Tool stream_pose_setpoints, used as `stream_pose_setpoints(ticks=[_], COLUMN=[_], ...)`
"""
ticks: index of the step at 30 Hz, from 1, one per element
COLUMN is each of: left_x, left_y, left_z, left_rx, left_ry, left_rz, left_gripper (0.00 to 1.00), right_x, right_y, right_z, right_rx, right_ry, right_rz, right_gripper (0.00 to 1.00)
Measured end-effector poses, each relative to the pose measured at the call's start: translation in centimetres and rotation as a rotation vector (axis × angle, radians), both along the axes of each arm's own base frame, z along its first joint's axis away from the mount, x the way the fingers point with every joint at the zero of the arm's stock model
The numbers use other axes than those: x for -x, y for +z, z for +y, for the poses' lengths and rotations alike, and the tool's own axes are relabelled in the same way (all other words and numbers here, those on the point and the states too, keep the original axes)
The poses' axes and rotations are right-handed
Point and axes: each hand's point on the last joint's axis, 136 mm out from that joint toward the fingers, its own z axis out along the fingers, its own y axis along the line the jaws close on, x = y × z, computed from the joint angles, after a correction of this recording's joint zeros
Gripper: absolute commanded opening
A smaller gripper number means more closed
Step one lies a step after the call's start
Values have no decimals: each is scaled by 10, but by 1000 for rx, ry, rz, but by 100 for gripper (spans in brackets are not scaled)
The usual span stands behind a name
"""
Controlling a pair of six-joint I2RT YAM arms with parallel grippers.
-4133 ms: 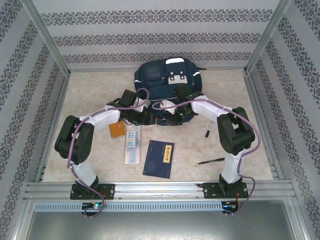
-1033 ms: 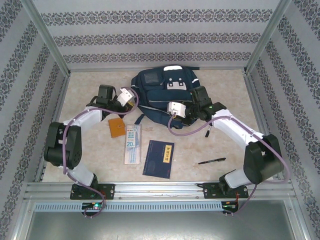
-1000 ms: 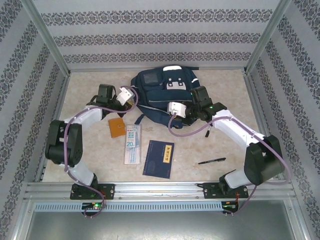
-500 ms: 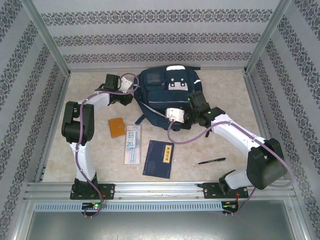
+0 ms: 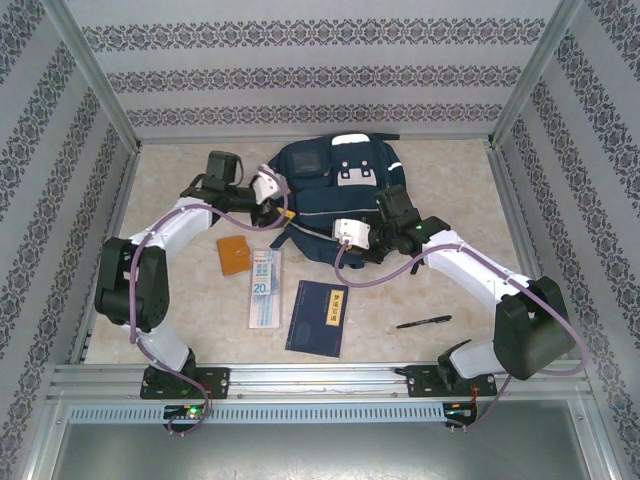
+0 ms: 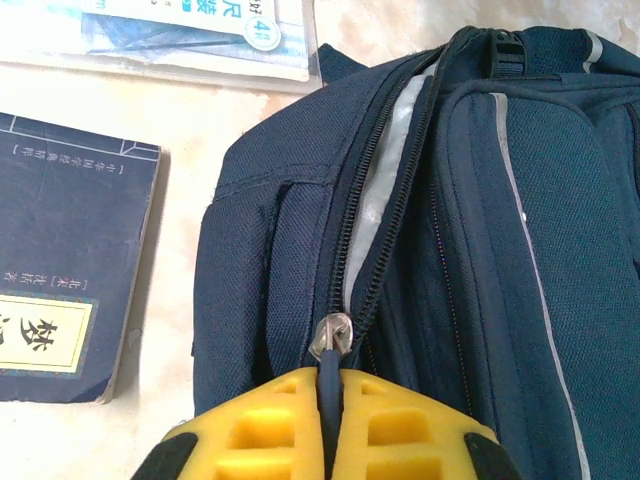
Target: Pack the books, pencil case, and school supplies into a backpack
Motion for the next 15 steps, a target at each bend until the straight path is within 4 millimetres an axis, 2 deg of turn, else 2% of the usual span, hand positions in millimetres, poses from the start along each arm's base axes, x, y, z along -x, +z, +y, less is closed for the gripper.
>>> stream_pose_setpoints(ticks=[4,7,12,14,15], left_x=[25,42,52,52,53], left_y=[-24,-45,-59,-60,-62], left_z=[-37,-54,-58,-57,-58], left_rx=[-61,-99,-127,-134,-146], left_ry=[-170,-258,-321,-335,-340], left_rz=[-28,-23,-31,-49,-61], left_gripper=[68,69,67,59,51], right_x=[2,2,1,1,1], right_y=[-2,-2,-1,0,0], right_z=[-1,-2,-4,-4,-4], right_rx=[-10,-18,-40,-51,-57], right_ry=[-2,-10,-28,-37,-41], right_rz=[16,24,45,57,64], right_gripper=[0,0,0,0,0])
